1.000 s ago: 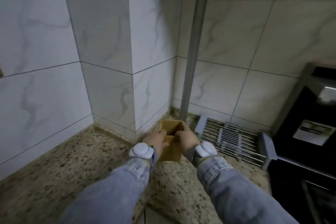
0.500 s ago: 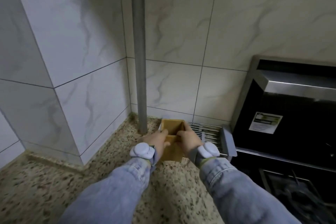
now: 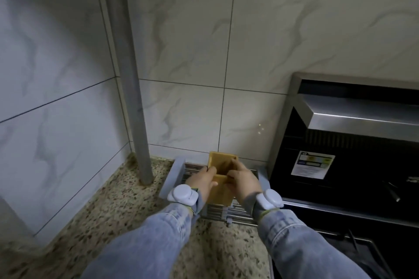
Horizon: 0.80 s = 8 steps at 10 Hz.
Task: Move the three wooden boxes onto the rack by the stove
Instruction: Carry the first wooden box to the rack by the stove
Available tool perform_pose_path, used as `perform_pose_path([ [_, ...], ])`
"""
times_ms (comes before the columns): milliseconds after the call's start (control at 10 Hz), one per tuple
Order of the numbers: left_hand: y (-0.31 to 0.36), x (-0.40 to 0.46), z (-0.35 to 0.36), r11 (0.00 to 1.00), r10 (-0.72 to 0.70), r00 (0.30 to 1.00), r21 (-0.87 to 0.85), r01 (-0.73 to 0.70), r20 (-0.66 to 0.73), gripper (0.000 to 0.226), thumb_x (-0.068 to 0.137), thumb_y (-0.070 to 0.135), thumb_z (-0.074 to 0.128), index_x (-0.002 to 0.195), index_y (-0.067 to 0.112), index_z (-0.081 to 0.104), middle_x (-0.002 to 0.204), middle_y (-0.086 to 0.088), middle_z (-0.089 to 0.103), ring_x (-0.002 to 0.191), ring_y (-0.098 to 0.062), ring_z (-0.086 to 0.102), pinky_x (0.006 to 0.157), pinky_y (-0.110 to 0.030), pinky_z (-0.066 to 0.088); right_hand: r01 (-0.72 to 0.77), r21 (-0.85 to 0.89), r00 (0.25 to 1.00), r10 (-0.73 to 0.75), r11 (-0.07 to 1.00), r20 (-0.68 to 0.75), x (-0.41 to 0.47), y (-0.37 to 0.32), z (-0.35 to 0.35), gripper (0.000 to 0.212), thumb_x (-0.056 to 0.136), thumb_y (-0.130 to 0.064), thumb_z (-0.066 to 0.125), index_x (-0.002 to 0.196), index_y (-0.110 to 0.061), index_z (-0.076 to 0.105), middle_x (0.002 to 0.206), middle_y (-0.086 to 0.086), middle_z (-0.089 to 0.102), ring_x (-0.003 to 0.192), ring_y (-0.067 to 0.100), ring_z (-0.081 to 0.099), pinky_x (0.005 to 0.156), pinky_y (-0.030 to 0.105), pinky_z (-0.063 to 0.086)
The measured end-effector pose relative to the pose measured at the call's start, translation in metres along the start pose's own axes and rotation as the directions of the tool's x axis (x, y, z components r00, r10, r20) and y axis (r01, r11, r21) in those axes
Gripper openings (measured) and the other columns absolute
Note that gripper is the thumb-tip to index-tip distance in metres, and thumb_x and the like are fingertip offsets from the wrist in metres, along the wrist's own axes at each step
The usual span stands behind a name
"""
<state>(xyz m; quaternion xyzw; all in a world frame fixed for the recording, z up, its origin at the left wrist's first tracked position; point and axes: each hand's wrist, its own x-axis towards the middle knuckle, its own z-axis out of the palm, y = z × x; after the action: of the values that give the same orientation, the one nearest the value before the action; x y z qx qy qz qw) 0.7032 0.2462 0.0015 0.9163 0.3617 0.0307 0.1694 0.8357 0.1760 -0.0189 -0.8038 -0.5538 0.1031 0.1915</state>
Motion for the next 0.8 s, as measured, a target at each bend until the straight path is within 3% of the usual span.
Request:
perform_pose_path([
  [100,0.012,0.02,0.006,1.0,0.023,1.0,-0.001,-0.023,0.011,0.023,0.1,0.021,0.043,0.119,0.008,0.042,0.132,-0.018,0.048,0.112,-0.037,0.056,0.093,-0.046,0.049,-0.003,-0.069,1.0,0.003,0.998,-0.008,0.008,0.018,-0.008,0.027,0.093,-0.023,0.055,0.116,-0.013,0.066,0.159,0.003,0.025,0.137,0.028,0.039,0.109,0.031,0.038],
  [400,0.022,0.092,0.045,0.994,0.042,0.996,-0.107,-0.033,0.084,0.031,0.098,0.017,0.045,0.129,0.01,0.043,0.137,-0.015,0.047,0.12,-0.033,0.054,0.099,-0.042,0.047,-0.184,-0.104,0.983,0.185,0.977,0.001,0.029,0.057,-0.004,0.034,0.099,-0.026,0.043,0.132,-0.021,0.052,0.161,-0.004,0.018,0.139,0.02,0.037,0.108,0.025,0.036],
  [500,0.025,0.111,0.06,0.98,0.085,0.994,-0.186,-0.071,0.069,0.035,0.1,0.008,0.04,0.135,0.003,0.042,0.144,-0.018,0.041,0.128,-0.03,0.048,0.071,0.002,0.034,-0.237,-0.097,0.971,0.24,0.967,0.018,0.038,0.067,0.003,0.033,0.095,-0.025,0.048,0.128,-0.019,0.051,0.162,-0.003,0.014,0.142,0.021,0.034,0.109,0.031,0.04],
  [600,0.031,0.119,0.065,0.955,0.118,0.993,-0.277,-0.107,0.022,0.038,0.101,-0.001,0.034,0.136,-0.014,0.037,0.147,-0.032,0.035,0.133,-0.038,0.04,0.052,0.011,0.033,-0.29,-0.085,0.956,0.292,0.953,0.014,0.044,0.071,0.007,0.032,0.095,-0.025,0.049,0.126,-0.018,0.05,0.162,-0.002,0.01,0.143,0.023,0.032,0.108,0.035,0.041],
  [700,0.028,0.135,0.08,0.941,0.128,0.989,-0.323,-0.099,0.07,0.037,0.101,0.002,0.037,0.137,-0.005,0.038,0.145,-0.027,0.037,0.13,-0.037,0.043,0.063,0.007,0.036,-0.355,-0.087,0.932,0.359,0.931,0.041,0.054,0.079,0.012,0.031,0.097,-0.024,0.046,0.127,-0.016,0.05,0.163,-0.004,0.007,0.143,0.024,0.031,0.108,0.036,0.042],
  [800,0.025,0.141,0.085,0.973,0.103,0.99,-0.218,-0.08,0.1,0.028,0.098,0.013,0.045,0.125,0.008,0.046,0.138,-0.015,0.046,0.117,-0.029,0.054,0.085,-0.024,0.042,-0.38,-0.08,0.921,0.385,0.922,0.059,0.06,0.084,0.016,0.035,0.098,-0.02,0.045,0.133,-0.015,0.048,0.163,-0.002,0.008,0.144,0.025,0.029,0.111,0.037,0.039],
])
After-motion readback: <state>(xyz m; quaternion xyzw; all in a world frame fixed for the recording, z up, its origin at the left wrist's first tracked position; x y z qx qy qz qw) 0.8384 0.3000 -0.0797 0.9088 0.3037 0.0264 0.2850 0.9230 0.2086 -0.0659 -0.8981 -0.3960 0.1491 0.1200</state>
